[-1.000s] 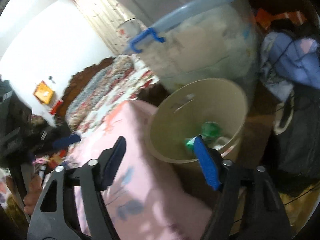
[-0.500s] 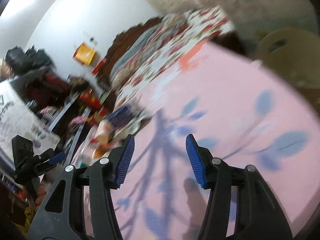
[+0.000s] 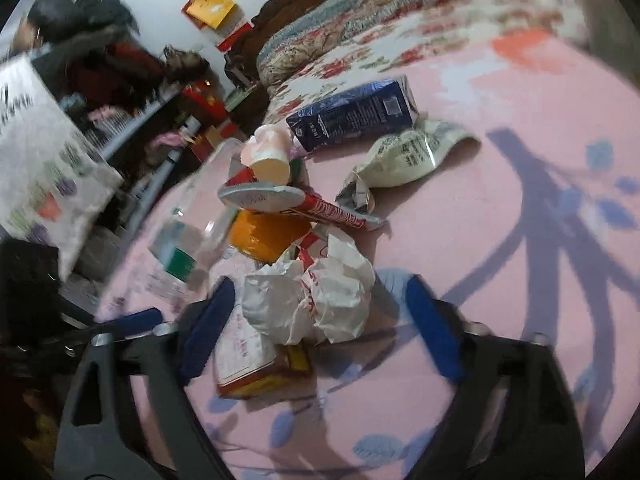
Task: Collect trash
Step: 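Grasp the red snack wrapper with the left tool while the right tool holds the white bag, then drop the wrapper and the white bag into the wastebasket with both tools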
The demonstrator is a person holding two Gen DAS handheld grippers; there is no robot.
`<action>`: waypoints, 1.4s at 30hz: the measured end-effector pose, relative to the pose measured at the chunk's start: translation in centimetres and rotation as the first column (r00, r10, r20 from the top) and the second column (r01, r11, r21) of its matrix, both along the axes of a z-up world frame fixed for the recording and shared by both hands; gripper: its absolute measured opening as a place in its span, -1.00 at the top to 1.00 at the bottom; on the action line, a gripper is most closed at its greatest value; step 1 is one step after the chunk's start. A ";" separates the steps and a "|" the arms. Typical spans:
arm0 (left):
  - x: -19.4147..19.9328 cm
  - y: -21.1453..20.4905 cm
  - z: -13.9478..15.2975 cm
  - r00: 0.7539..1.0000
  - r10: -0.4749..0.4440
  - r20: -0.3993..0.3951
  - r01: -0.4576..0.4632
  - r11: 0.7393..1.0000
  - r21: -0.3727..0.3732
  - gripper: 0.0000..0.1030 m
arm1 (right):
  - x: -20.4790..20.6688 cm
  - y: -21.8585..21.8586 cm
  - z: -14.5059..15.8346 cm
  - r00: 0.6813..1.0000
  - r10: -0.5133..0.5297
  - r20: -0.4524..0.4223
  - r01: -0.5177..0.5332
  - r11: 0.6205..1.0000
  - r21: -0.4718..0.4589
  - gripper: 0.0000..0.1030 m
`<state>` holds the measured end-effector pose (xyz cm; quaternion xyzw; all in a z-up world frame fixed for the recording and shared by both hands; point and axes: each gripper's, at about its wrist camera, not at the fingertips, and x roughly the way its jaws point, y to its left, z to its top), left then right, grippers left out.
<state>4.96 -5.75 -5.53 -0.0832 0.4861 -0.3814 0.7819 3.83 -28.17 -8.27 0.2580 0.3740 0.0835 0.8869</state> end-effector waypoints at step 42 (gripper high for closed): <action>1.8 -16.3 -0.1 0.904 -0.409 0.128 0.309 0.828 0.468 0.99 | -11.5 -10.1 -1.5 0.971 -0.230 0.068 0.209 0.949 0.234 0.17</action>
